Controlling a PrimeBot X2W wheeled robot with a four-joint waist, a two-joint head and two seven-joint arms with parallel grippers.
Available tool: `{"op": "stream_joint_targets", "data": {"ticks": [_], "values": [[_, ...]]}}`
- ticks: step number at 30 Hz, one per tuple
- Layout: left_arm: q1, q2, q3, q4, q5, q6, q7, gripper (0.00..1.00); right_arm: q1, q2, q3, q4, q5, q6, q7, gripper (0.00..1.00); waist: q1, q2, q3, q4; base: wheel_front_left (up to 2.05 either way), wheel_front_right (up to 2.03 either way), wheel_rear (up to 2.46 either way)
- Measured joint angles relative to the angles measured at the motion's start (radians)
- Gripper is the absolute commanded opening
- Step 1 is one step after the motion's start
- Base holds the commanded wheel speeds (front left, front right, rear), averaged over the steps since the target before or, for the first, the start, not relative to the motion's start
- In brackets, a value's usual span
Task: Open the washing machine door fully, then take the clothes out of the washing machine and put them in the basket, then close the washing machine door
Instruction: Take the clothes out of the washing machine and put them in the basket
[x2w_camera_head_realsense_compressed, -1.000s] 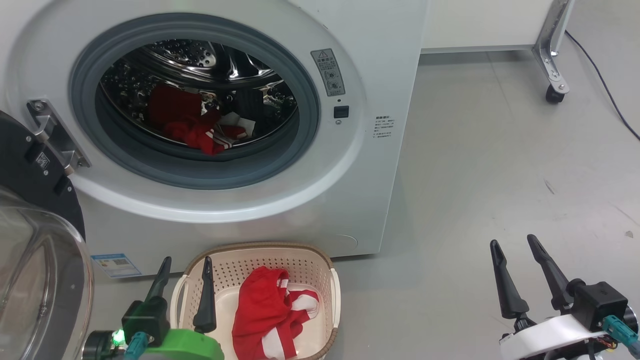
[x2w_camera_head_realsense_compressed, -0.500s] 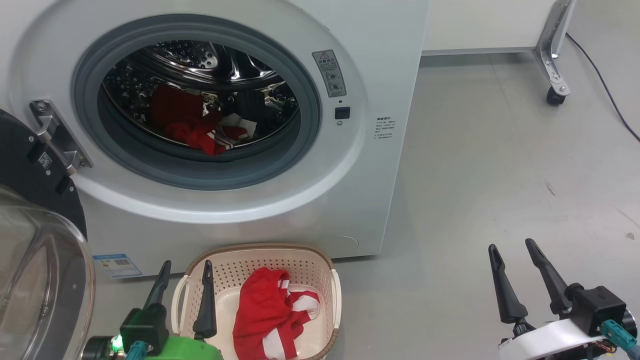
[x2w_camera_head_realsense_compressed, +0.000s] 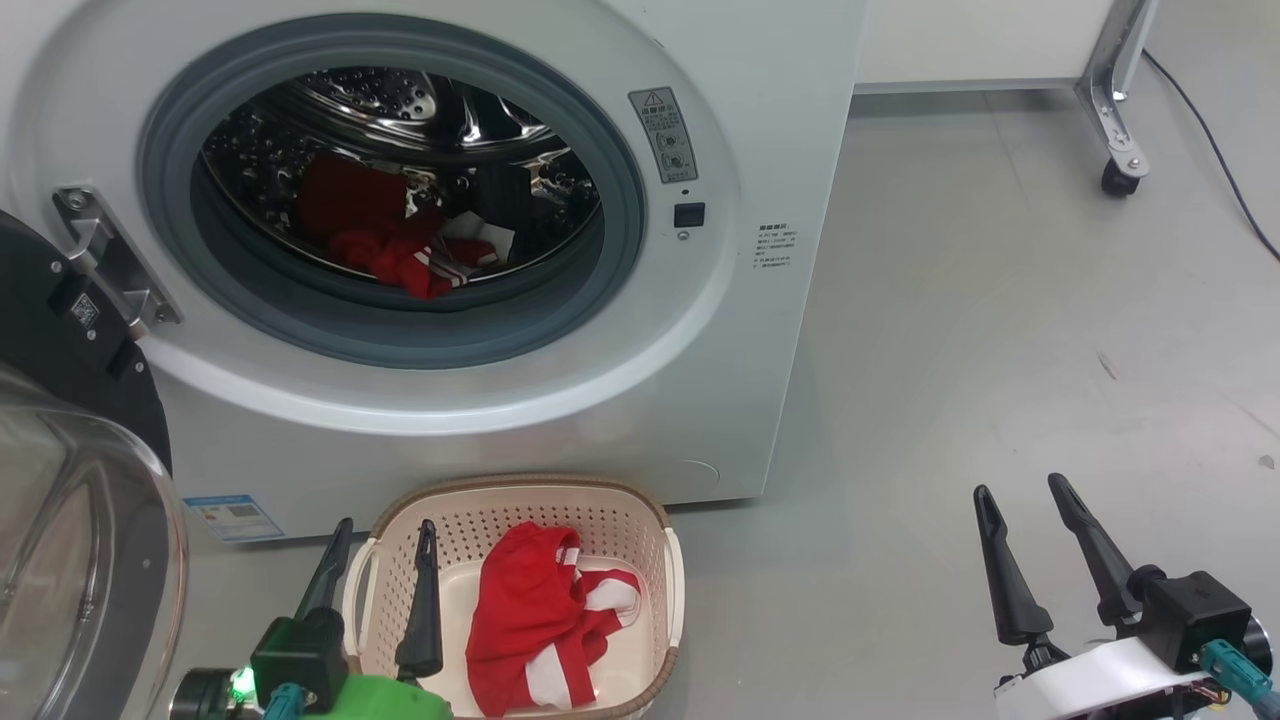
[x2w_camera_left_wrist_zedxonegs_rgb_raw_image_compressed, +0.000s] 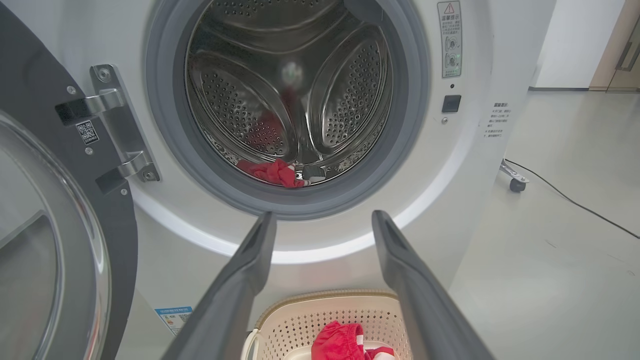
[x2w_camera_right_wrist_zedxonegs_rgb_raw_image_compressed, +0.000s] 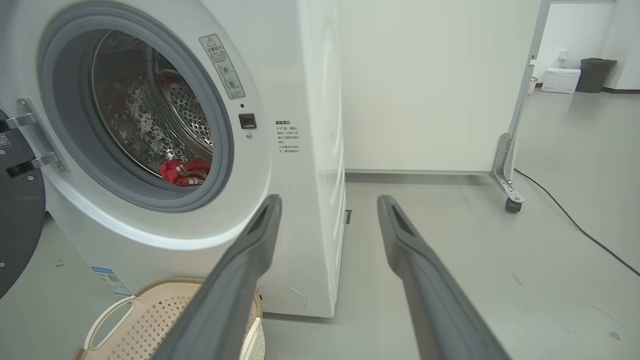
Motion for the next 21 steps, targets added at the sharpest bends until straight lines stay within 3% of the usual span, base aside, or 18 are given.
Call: {"op": "stream_joint_targets", "data": {"ticks": [21], "values": [[-0.252, -0.004, -0.037, 0.058, 0.015, 0.000, 0.114, 1.00, -0.061, -0.023, 0.021, -0.056, -0.001, 0.011, 0.000, 1.00, 0.0000, 0.0000, 0.161, -0.048, 0.00, 0.00, 0.00]]}}
